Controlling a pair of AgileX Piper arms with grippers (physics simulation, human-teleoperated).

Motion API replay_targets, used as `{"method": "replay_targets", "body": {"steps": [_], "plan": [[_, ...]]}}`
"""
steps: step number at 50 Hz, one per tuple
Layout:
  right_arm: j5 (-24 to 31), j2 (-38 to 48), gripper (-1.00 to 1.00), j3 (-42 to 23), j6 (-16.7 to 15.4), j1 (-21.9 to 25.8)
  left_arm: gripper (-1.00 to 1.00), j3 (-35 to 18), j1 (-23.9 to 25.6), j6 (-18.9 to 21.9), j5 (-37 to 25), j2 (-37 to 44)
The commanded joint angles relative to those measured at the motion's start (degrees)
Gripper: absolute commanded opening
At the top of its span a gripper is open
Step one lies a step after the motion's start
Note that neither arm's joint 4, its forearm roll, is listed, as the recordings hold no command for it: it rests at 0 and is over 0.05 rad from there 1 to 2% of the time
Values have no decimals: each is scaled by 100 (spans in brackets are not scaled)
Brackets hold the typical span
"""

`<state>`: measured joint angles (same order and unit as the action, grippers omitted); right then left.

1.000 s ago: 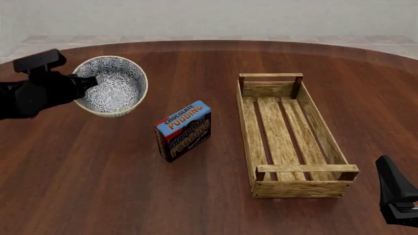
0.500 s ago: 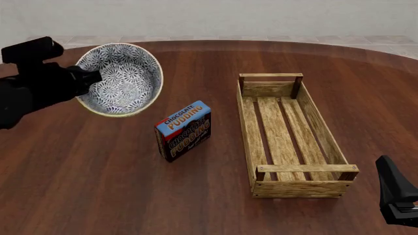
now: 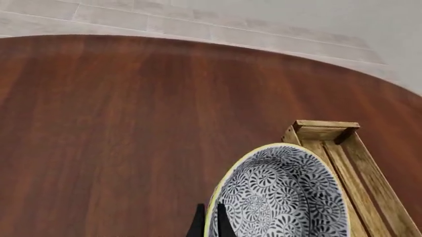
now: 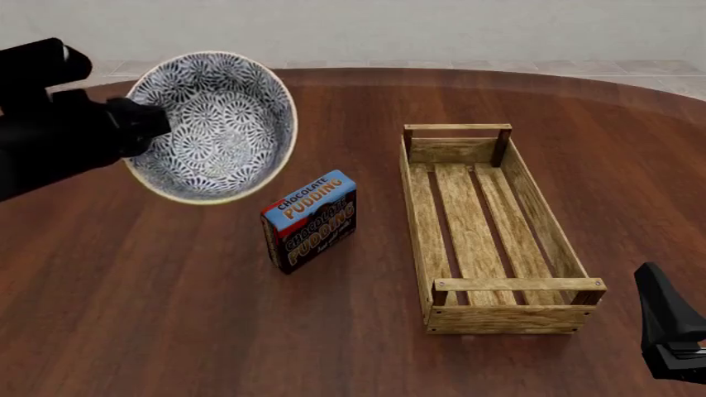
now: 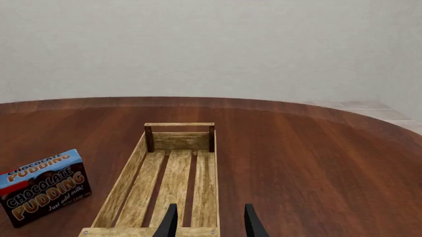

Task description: Pick up the bowl on the left and put it in the tray.

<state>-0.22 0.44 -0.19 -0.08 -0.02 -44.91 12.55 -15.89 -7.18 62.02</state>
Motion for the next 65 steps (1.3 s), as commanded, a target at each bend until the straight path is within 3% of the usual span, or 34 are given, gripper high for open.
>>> {"method": "replay_targets", "body": {"steps": [1, 3, 47, 65], "plan": [[0, 0, 100, 0, 0, -1, -100, -83, 316, 81, -300, -432], [0, 0, 100, 0, 0, 0, -100, -121, 233, 248, -327, -544], [0, 0, 100, 0, 1, 0, -100, -556, 1362, 472, -875, -797], [0, 0, 100, 0, 0, -1, -100, -487, 1921, 140, -667, -792]]}}
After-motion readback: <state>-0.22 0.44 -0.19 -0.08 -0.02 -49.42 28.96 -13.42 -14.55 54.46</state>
